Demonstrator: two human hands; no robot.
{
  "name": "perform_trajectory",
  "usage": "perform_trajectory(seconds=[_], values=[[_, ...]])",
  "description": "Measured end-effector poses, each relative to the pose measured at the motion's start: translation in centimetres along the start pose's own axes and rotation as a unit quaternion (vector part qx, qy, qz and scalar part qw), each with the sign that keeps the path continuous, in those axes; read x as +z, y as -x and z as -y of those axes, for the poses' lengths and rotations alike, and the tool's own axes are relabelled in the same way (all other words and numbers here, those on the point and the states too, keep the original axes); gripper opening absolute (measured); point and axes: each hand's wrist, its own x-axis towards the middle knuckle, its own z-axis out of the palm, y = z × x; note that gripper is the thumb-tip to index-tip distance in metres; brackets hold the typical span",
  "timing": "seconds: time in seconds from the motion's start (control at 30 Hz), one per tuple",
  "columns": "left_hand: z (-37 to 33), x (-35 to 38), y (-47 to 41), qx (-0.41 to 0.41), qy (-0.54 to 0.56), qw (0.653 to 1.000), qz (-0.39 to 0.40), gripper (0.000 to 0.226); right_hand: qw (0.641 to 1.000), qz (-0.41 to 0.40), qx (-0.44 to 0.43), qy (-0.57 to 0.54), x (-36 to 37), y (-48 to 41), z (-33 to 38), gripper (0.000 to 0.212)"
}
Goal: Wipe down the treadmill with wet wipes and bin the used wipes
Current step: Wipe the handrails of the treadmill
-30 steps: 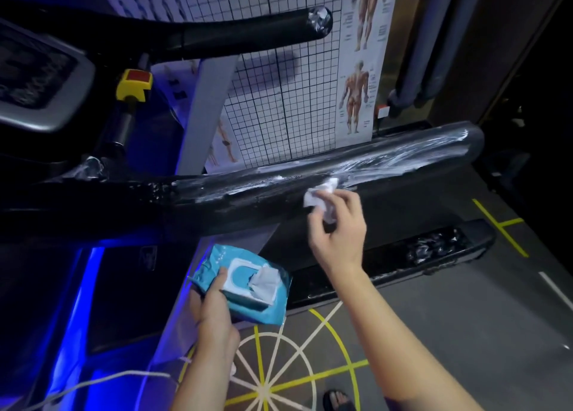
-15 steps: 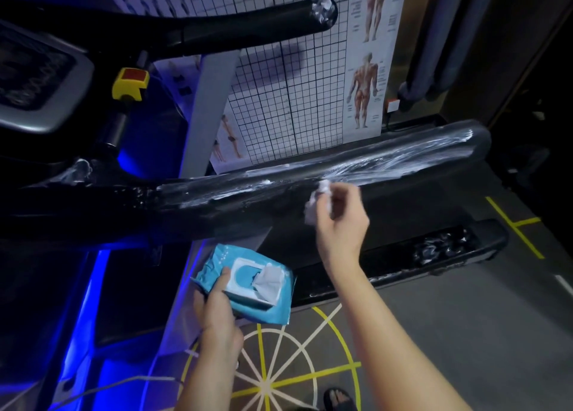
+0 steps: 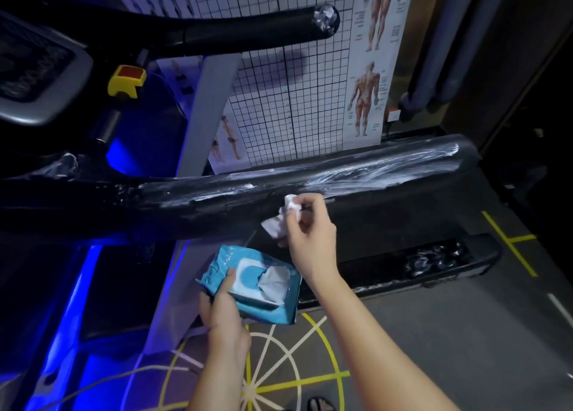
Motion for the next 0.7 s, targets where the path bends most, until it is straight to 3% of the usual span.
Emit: perform_trajectory(seconds=[0.1, 0.47, 0.53, 0.7], values=[[0.3, 0.1, 0.0, 0.000, 0.017, 1.000, -0.006, 0.027, 0.998, -0.002, 0.011, -0.060, -0.6, -0.5, 0.0, 0.014], [0.6, -0.7, 0.3, 0.005, 0.039, 0.999, -0.012, 0.043, 0.976, -0.204, 0.020, -0.075, -6.4, -3.0, -1.2, 0.006], [0.7, -0.6, 0.6, 0.010, 0.042, 0.999, -0.016, 0.044, 0.980, -0.184, -0.004, -0.076, -5.6, -2.4, -1.1, 0.009], [1.0, -0.1, 0.9, 0.016, 0.047, 0.998, -0.026, 0.042, 0.997, -0.004, -0.060, -0.053, -1.6, -0.2, -0.3, 0.005]])
